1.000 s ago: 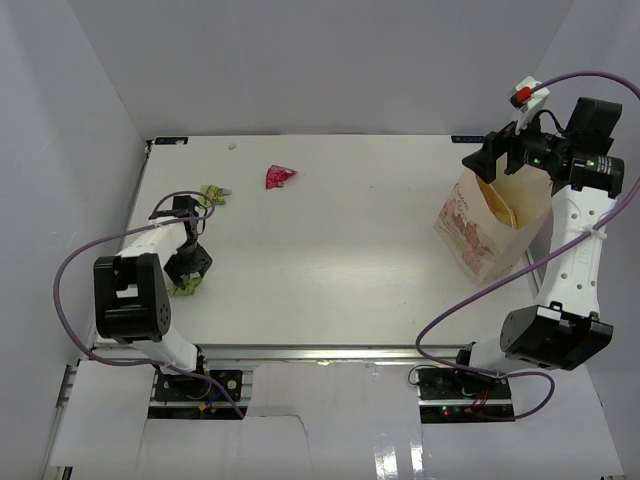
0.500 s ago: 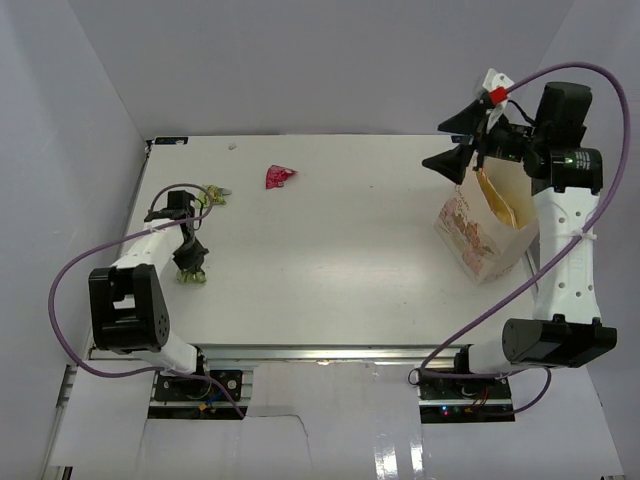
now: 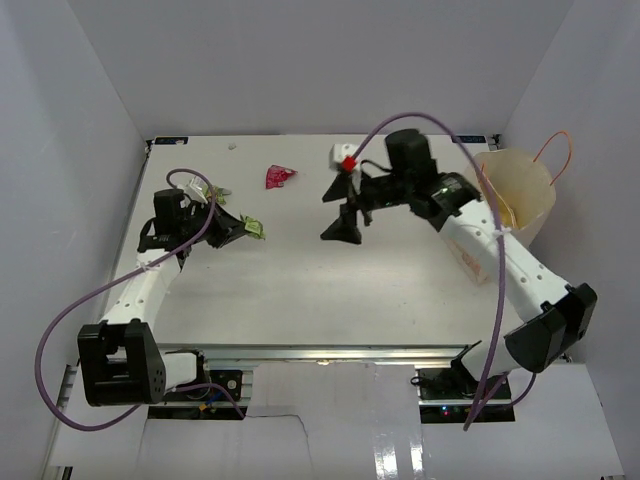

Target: Place the snacks into the paper bag

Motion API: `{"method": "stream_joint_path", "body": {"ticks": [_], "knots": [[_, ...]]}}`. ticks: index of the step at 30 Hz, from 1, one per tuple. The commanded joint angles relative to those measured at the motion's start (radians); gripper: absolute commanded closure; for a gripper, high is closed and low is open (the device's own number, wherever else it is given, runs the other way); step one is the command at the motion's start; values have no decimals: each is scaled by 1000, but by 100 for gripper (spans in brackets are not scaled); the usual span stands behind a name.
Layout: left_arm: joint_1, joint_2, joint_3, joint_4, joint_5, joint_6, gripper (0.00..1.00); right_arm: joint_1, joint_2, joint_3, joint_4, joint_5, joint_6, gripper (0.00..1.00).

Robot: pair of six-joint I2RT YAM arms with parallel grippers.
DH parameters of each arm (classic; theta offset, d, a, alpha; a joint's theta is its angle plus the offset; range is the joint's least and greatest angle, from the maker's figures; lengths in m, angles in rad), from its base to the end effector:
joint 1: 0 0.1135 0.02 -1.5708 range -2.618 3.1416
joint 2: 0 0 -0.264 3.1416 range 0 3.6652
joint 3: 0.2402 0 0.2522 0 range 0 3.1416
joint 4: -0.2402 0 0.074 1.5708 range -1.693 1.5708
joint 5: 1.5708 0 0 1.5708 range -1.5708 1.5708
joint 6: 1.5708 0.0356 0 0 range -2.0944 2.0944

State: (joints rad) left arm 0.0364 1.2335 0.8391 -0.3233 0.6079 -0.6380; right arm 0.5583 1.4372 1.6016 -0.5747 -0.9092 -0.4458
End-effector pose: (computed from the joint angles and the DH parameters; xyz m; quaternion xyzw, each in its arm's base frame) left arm 0.2602 -0.0109 0.2560 -0.1705 0.8607 -0.3772 0.2963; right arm 0.2435 0.1852 0.4362 -0.5726 0.5428 0.3943 0.4711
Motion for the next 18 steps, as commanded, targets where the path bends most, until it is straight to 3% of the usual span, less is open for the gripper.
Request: {"method": "stream_joint_path", "body": {"ticks": [1,2,4,8,14,18], "knots": [[-20,-6,-28,252,243,-187,100,213,23,-132,172,423,58,4],[-67,-2,-31,307,245,-263,100,254,28,-153,205,581,59,3],[-110,21,-34,381,225,-363,100,331,52,-203,312,756,93,3],[-185,86,1,403,193,-460,100,391,118,-200,403,875,78,10],[-243,167,63,402,188,-506,100,407,255,-94,410,1053,64,8],[-247,173,72,402,191,-512,100,407,291,-77,368,1078,53,6]]}}
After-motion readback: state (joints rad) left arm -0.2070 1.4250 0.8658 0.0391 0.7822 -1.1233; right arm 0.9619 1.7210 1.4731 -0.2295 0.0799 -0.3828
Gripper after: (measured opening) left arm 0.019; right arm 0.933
